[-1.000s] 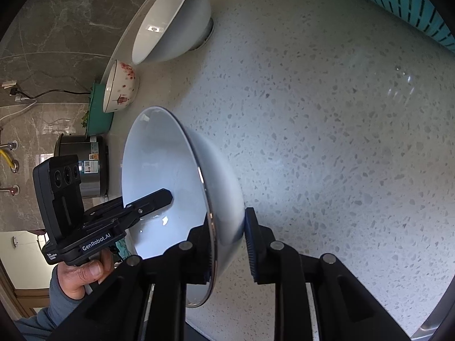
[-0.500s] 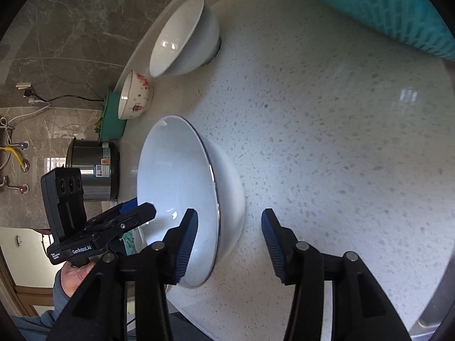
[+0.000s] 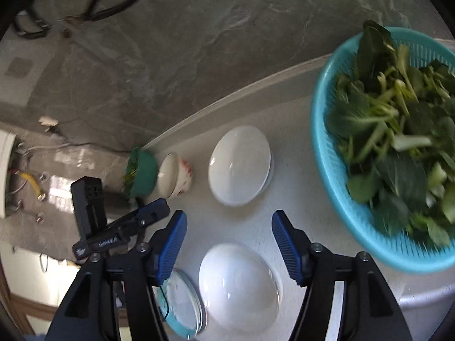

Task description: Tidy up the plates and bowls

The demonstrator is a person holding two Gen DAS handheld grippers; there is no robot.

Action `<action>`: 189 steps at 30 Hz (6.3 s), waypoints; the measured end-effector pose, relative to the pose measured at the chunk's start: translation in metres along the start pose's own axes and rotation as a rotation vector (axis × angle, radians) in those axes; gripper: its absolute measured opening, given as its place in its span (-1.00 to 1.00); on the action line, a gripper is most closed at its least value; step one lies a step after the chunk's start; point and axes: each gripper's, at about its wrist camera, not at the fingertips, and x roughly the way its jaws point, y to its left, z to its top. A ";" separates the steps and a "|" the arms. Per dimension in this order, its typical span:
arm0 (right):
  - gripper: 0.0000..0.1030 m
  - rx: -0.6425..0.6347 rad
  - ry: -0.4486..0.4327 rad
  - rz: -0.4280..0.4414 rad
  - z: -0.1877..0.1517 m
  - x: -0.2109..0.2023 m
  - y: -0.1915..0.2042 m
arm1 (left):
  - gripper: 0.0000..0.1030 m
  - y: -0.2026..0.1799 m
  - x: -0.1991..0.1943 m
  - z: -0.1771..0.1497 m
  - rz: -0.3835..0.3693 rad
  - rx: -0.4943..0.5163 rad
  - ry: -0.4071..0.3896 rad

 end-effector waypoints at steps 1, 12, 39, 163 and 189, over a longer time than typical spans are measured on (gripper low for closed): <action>0.29 0.013 0.008 -0.009 0.005 0.011 0.002 | 0.72 0.007 0.009 0.011 0.002 -0.004 0.015; 0.15 0.065 0.086 -0.157 0.032 0.093 -0.005 | 0.68 0.041 0.099 0.054 -0.016 -0.016 0.141; -0.62 0.086 0.097 -0.164 0.040 0.145 -0.025 | -0.74 0.043 0.129 0.064 -0.053 0.016 0.146; -0.01 -0.135 0.344 -0.298 -0.115 0.063 0.020 | 0.57 -0.063 0.050 -0.144 0.132 0.229 0.151; 0.61 -0.293 0.159 -0.069 -0.041 0.005 0.087 | 0.85 0.044 -0.129 -0.081 -0.064 -0.045 -0.164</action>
